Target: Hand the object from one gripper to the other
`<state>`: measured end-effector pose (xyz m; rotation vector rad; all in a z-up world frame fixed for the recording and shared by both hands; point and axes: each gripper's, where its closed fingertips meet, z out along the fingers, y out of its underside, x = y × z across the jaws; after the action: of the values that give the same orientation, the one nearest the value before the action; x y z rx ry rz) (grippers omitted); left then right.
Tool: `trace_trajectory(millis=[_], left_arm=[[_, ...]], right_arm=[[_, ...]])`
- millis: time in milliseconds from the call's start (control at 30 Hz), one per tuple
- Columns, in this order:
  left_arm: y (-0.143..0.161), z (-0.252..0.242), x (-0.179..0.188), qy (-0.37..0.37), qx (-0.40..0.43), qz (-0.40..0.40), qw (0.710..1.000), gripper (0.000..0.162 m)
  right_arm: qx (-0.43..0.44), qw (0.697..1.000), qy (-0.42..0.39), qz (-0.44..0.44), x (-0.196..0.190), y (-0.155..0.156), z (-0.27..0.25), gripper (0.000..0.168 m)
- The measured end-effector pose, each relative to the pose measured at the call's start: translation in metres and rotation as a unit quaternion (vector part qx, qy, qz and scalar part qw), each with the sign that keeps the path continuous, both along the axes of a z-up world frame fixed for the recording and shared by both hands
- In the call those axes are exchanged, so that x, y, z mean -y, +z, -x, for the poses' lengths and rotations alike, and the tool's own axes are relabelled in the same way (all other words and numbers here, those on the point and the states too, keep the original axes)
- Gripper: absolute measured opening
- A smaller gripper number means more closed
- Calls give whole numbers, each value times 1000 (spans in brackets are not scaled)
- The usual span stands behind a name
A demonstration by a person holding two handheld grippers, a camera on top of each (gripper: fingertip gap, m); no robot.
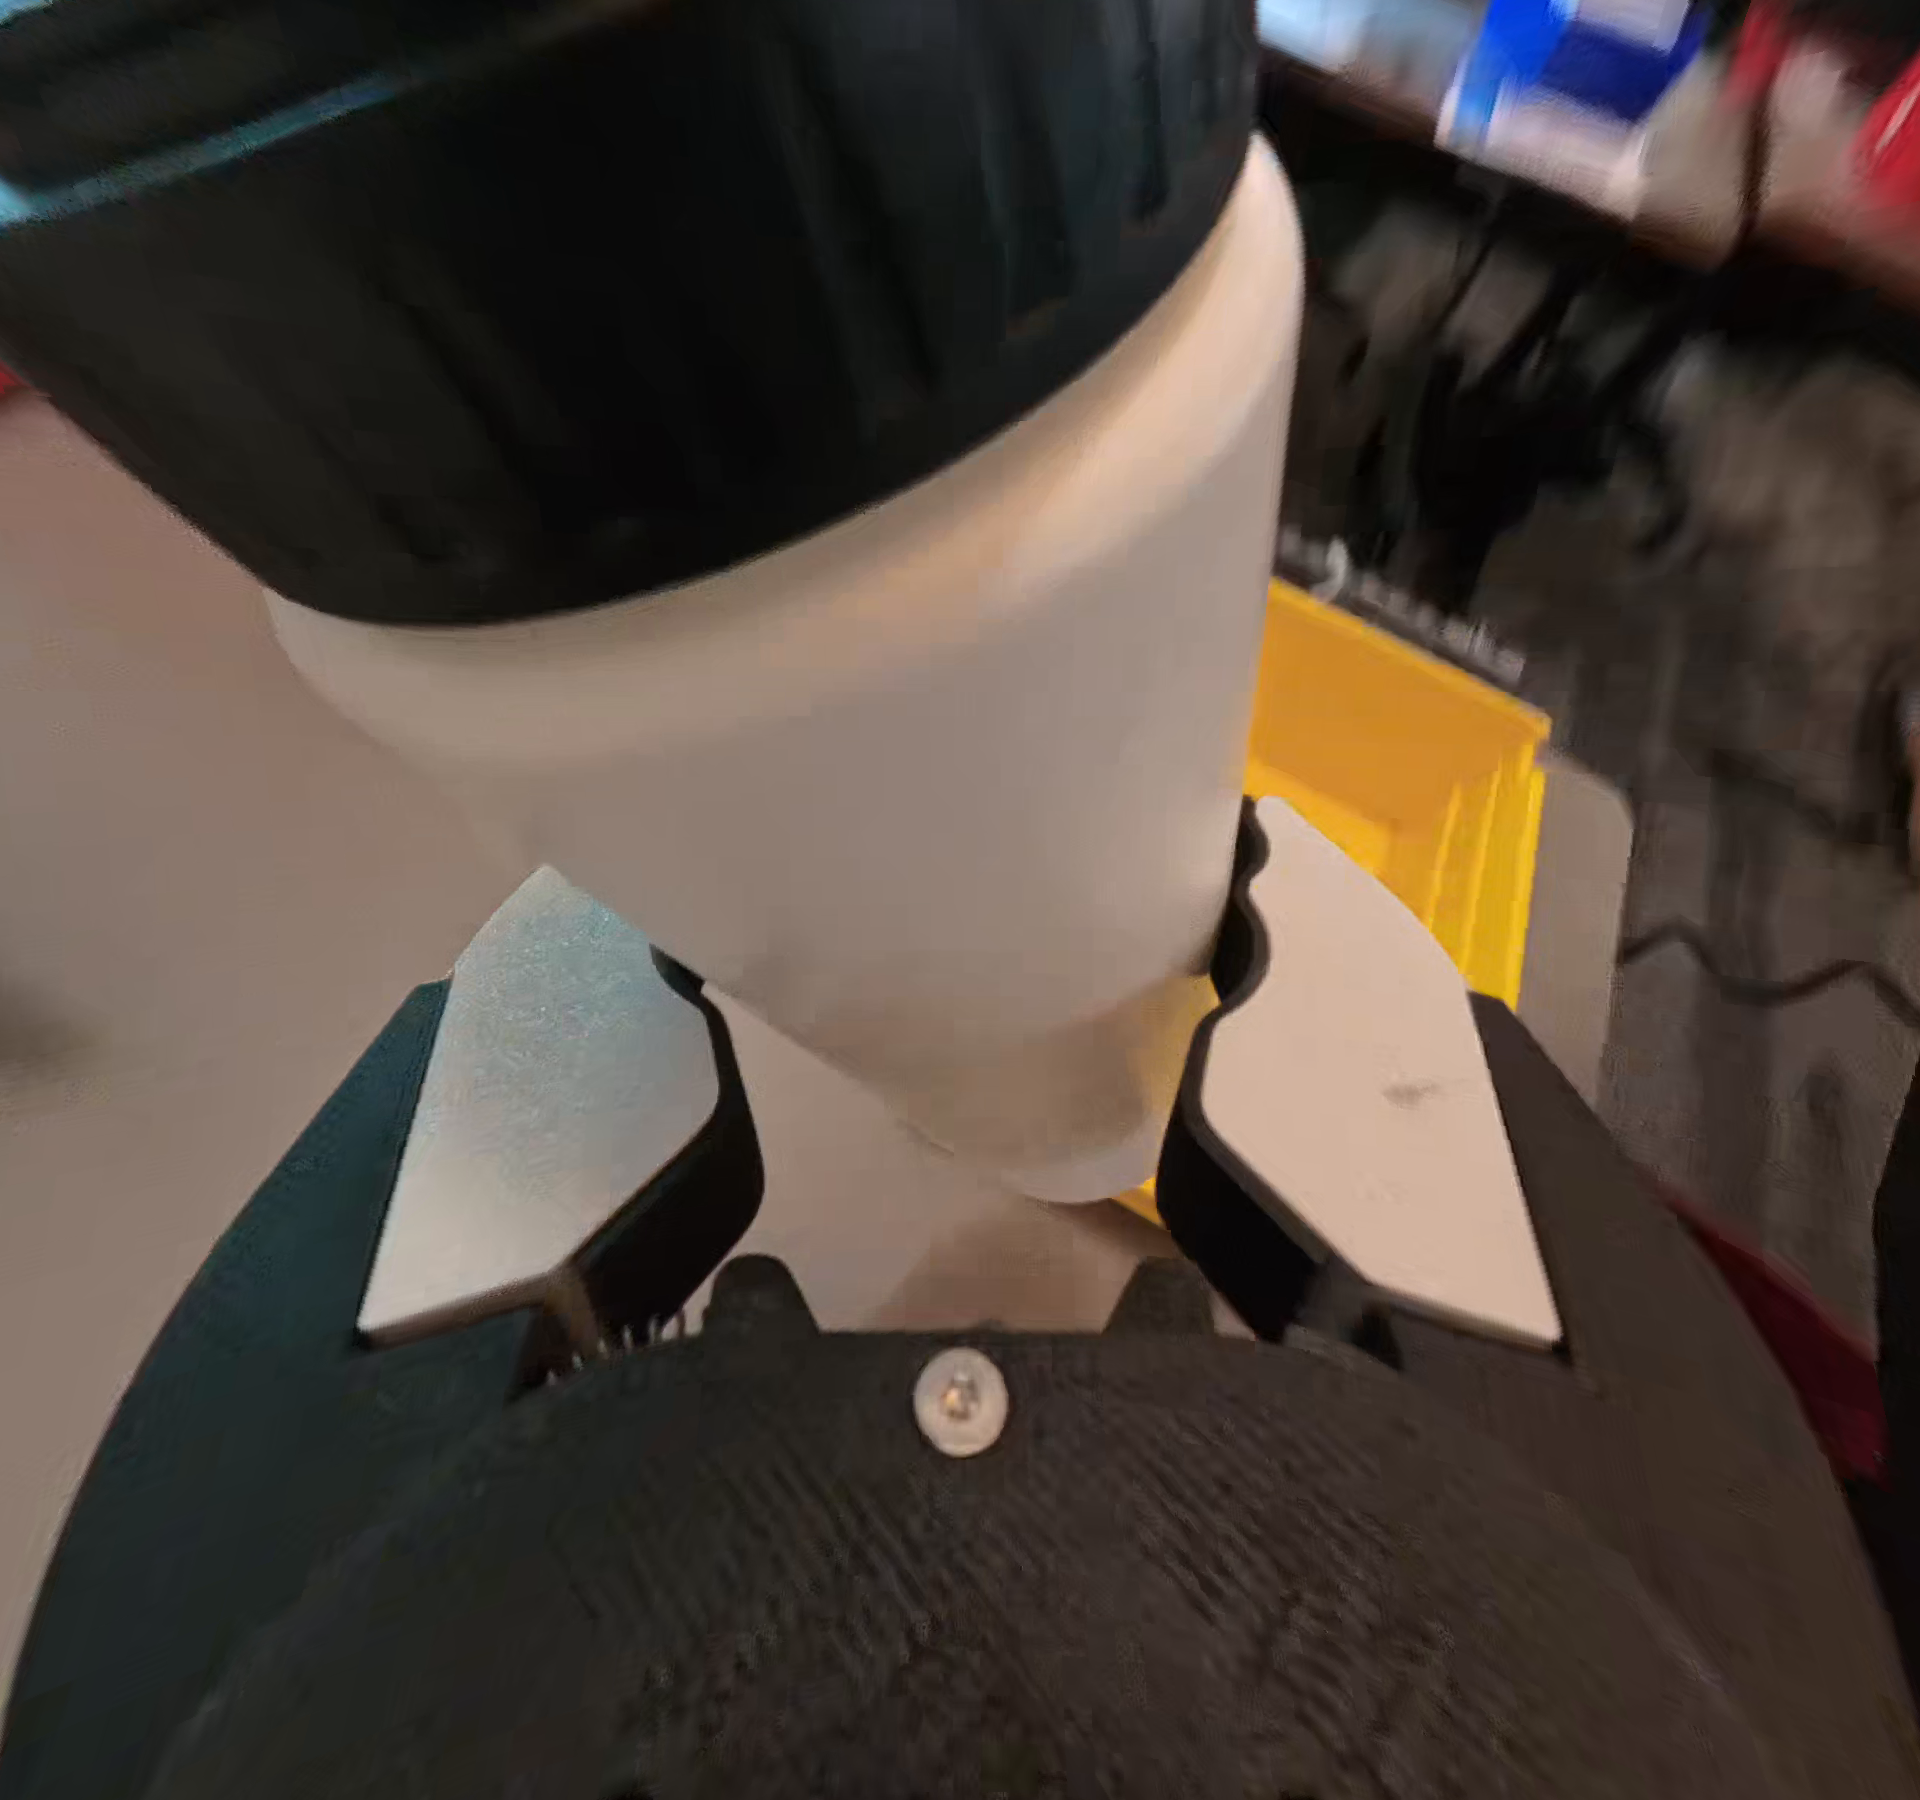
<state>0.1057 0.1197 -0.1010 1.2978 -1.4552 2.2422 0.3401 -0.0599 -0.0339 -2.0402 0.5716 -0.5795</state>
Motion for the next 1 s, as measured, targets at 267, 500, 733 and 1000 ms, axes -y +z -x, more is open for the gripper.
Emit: trace_trajectory(millis=[267,500,733,1000], left_arm=[[-13,8,-24,42,26,-29,998,82],[-5,23,-50,73,54,-67,994,77],[-15,28,-79,123,71,-171,975,78],[-40,27,-102,138,37,-202,969,82]], right_arm=[[-296,948,-72,93,1,-77,-104,96],[-409,864,-144,256,32,-158,-130,96],[-432,828,-169,315,38,-201,-139,95],[-435,820,-197,314,36,-231,-147,93]])
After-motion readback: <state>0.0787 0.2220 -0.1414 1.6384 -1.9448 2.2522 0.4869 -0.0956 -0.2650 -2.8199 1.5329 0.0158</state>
